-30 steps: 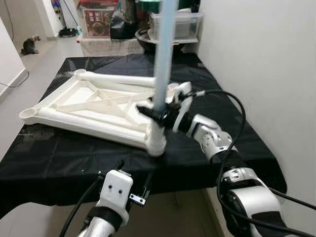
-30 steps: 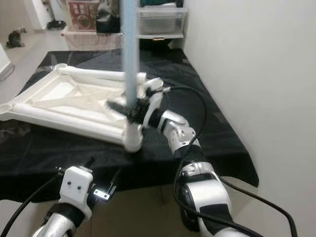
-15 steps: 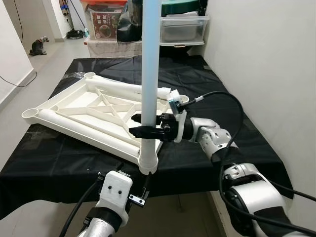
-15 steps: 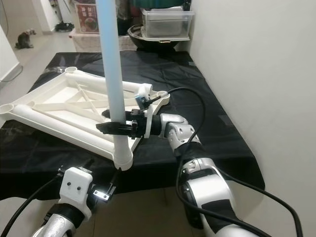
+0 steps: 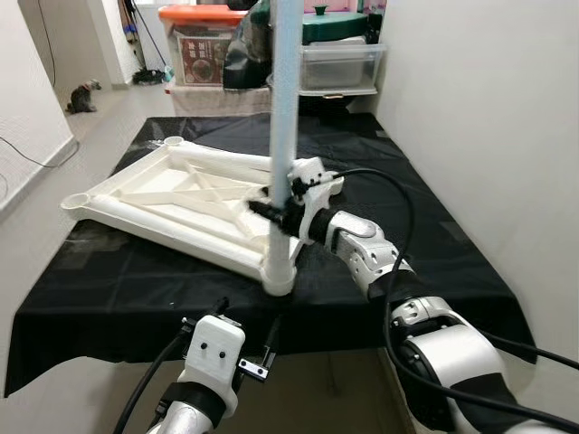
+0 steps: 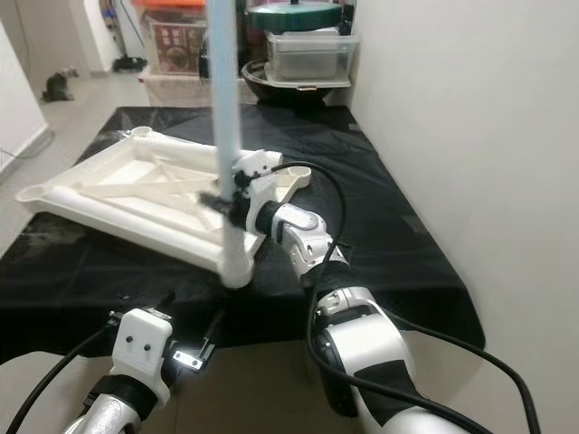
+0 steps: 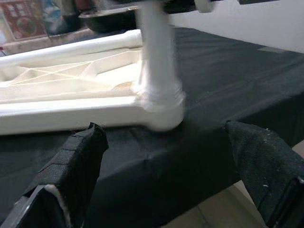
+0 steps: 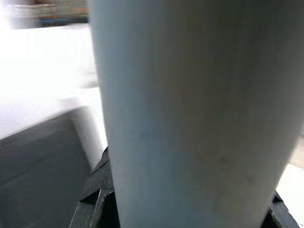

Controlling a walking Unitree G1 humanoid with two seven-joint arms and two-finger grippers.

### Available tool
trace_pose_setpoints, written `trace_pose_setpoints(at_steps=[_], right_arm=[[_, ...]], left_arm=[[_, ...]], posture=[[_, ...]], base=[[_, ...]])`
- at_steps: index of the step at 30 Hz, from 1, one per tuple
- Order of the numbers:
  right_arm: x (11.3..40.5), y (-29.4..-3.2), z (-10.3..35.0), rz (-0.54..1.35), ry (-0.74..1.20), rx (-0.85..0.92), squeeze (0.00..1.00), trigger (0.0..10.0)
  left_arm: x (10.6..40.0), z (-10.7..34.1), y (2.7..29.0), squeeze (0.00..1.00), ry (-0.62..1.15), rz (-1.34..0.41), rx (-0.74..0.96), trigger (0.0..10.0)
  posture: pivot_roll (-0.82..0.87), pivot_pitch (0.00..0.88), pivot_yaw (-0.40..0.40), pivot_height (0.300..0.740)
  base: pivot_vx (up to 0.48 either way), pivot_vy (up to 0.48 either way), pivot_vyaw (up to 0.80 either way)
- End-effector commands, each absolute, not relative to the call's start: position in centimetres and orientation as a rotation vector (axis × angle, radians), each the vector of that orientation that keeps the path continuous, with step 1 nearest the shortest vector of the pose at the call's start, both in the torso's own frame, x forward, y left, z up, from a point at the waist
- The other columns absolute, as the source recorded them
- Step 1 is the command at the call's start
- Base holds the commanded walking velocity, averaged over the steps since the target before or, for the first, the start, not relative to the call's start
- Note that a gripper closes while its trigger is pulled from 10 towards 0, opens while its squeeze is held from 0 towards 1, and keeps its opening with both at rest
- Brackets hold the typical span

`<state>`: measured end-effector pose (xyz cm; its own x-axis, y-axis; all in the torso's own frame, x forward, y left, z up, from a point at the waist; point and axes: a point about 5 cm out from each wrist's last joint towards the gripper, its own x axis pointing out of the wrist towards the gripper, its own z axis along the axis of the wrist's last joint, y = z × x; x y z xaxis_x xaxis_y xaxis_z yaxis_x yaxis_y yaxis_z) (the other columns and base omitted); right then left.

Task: Building children table

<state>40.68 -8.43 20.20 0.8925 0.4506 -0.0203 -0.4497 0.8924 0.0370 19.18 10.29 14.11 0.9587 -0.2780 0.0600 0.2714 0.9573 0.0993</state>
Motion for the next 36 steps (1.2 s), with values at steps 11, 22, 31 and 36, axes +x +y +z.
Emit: trace_pose_setpoints(at_steps=[11,22,31,36], right_arm=[[40.3,-9.6,18.1,-0.076,0.092,0.184,0.0,10.0],[40.3,-6.9,19.9,0.181,-0.043,0.244,0.0,10.0],[38.4,-6.7,22.1,1.089,-0.043,0.344,0.0,10.0],[36.4,-6.7,21.6,1.439,0.004,0.294,0.0,10.0]], left_arm=[[19.3,13.7,10.3,0.0,-0.059,-0.286,0.099,10.0],[19.3,13.7,10.3,0.0,-0.06,-0.285,0.1,10.0],[19.3,13.8,10.4,0.0,-0.063,-0.283,0.102,10.0],[19.3,13.8,10.4,0.0,-0.063,-0.283,0.1,10.0]], posture=[[0.04,0.026,-0.034,0.74],[0.04,0.026,-0.034,0.74],[0.04,0.037,-0.043,0.74],[0.04,0.037,-0.043,0.74]], base=[[0.0,0.0,0.0],[0.0,0.0,0.0],[0.0,0.0,0.0],[0.0,0.0,0.0]])
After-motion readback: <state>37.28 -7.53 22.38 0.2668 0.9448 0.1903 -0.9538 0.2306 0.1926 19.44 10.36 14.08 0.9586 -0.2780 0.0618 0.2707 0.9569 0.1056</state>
